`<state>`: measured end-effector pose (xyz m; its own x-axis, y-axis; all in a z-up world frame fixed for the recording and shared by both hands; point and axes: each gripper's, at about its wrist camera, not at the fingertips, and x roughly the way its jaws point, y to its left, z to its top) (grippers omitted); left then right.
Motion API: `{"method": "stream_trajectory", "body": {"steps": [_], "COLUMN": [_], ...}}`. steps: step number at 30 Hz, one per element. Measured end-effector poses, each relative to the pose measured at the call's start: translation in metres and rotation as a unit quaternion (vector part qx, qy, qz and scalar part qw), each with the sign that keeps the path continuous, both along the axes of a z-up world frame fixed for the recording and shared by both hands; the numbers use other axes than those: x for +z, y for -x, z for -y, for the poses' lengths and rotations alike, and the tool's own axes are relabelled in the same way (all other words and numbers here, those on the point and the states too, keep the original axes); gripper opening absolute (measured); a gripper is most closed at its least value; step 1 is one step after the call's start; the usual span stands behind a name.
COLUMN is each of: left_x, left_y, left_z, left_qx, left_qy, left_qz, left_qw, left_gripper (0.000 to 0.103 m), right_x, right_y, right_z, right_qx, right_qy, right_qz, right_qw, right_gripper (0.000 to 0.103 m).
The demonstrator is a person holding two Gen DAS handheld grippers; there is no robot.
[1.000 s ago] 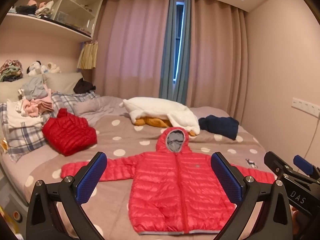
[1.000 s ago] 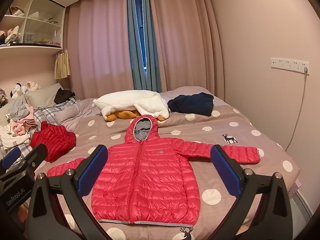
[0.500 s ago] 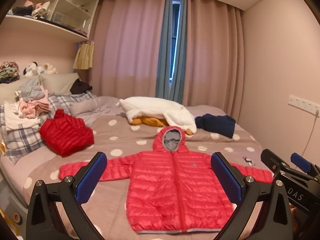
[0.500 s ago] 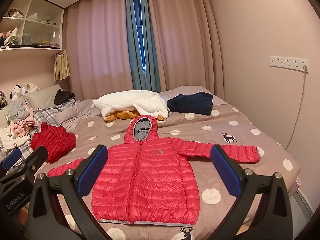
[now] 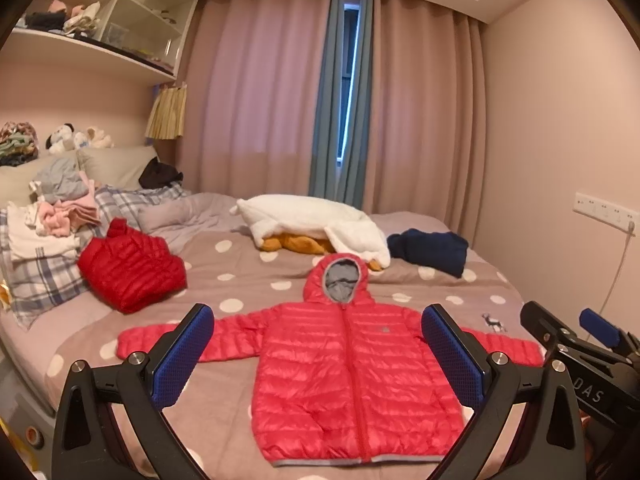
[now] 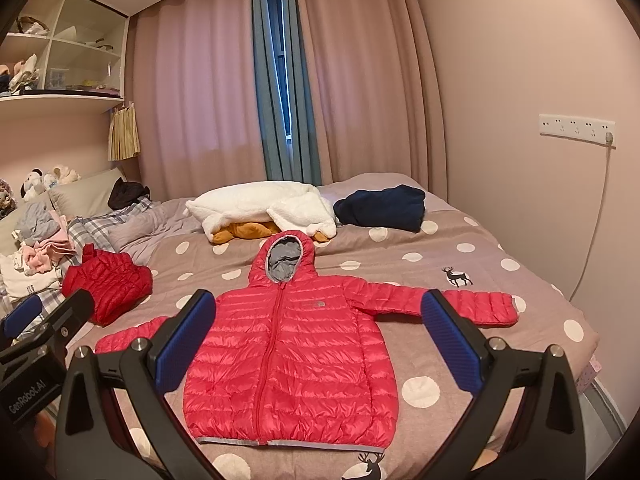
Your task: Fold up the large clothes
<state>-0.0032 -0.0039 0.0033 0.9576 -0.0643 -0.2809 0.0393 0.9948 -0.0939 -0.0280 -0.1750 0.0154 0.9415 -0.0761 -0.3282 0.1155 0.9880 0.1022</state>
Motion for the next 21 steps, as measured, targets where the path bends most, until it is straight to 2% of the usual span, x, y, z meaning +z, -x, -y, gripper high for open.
{"method": "stream_trajectory", "body": {"steps": [21], "left_x": [0.0034], "left_y": [0.0068], "left_z": [-0.0026], "left_qx": [0.000], "left_qy": [0.007], "left_qz": [0.012], "left_qw": [0.9999], "left_gripper": [0.103], "right_x": [0.0017], "right_y": [0.0075], "right_z": [0.0004], "right_qx": [-0.004], "right_qy": [0.003], "right_qz": [0.003], "right_qw": [1.000], "right_gripper": [0.103]}}
